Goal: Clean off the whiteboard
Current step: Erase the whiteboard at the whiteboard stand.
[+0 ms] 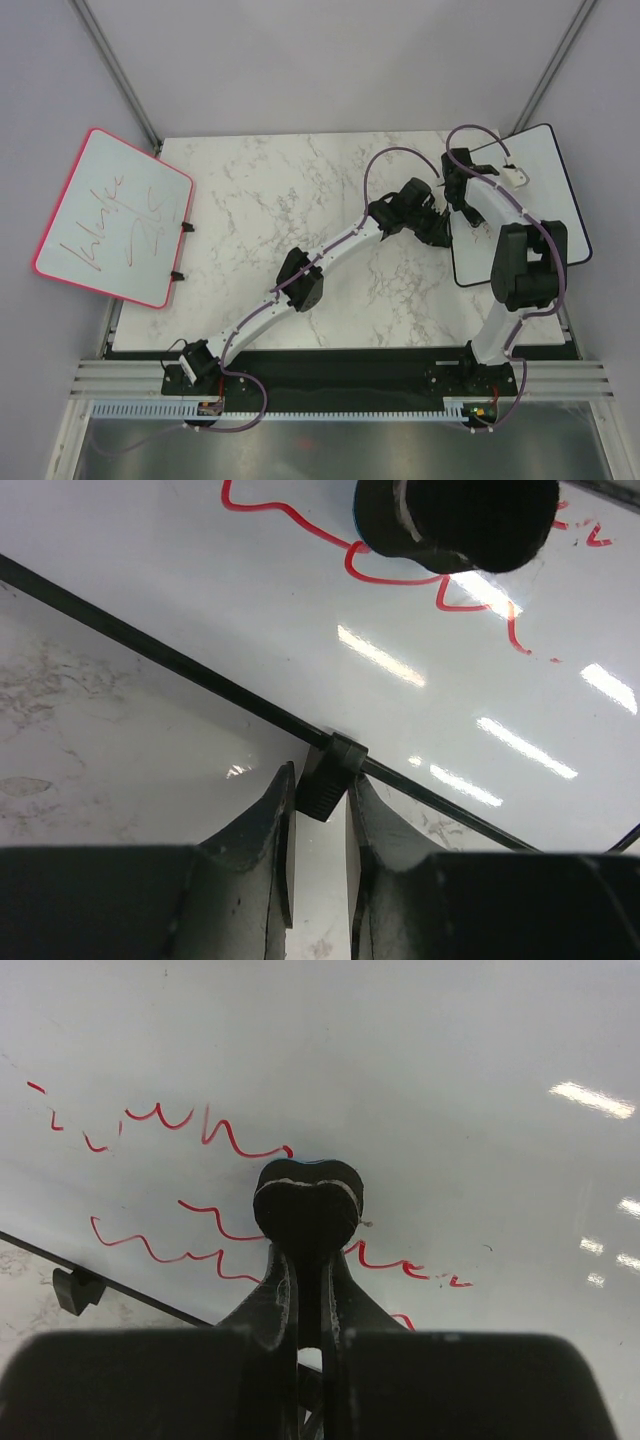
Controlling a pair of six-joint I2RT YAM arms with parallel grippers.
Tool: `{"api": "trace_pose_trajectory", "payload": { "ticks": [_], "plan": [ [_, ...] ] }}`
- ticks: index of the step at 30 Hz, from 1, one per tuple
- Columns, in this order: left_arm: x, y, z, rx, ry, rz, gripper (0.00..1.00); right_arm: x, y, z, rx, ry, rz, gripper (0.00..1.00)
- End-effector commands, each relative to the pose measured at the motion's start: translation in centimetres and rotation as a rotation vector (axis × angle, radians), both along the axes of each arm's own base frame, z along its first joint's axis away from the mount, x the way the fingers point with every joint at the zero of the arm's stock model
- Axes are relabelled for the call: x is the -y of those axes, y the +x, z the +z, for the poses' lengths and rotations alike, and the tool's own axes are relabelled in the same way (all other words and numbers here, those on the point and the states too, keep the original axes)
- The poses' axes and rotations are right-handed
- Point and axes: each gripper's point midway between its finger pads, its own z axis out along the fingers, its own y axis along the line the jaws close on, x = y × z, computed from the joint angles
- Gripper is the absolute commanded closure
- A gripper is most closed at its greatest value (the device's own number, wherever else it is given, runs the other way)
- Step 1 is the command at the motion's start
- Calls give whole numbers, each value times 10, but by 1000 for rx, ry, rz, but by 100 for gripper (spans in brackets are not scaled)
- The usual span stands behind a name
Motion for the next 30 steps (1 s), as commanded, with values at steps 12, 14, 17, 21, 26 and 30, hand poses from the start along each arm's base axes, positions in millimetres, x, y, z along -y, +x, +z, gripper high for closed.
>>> {"api": "trace_pose_trajectory", "payload": {
  "ticks": [12,14,17,21,26,30],
  "plan": [
    [-15,3,-19,-82,86,82,98,34,-56,27,38,-108,-78,100],
    [-14,2,-19,-77,89,81,98,32,-73,21,15,-84,-65,100],
    [-13,-1,-20,-57,102,78,98,26,-84,8,-14,-38,-46,100],
    [-10,-13,-30,-71,128,65,98,25,-74,25,1,-83,-5,100],
    [-11,-16,-29,-65,146,70,98,15,-58,57,77,-92,94,100],
    [-12,-28,-27,-101,165,51,98,13,-54,70,119,-95,129,100]
  ]
}}
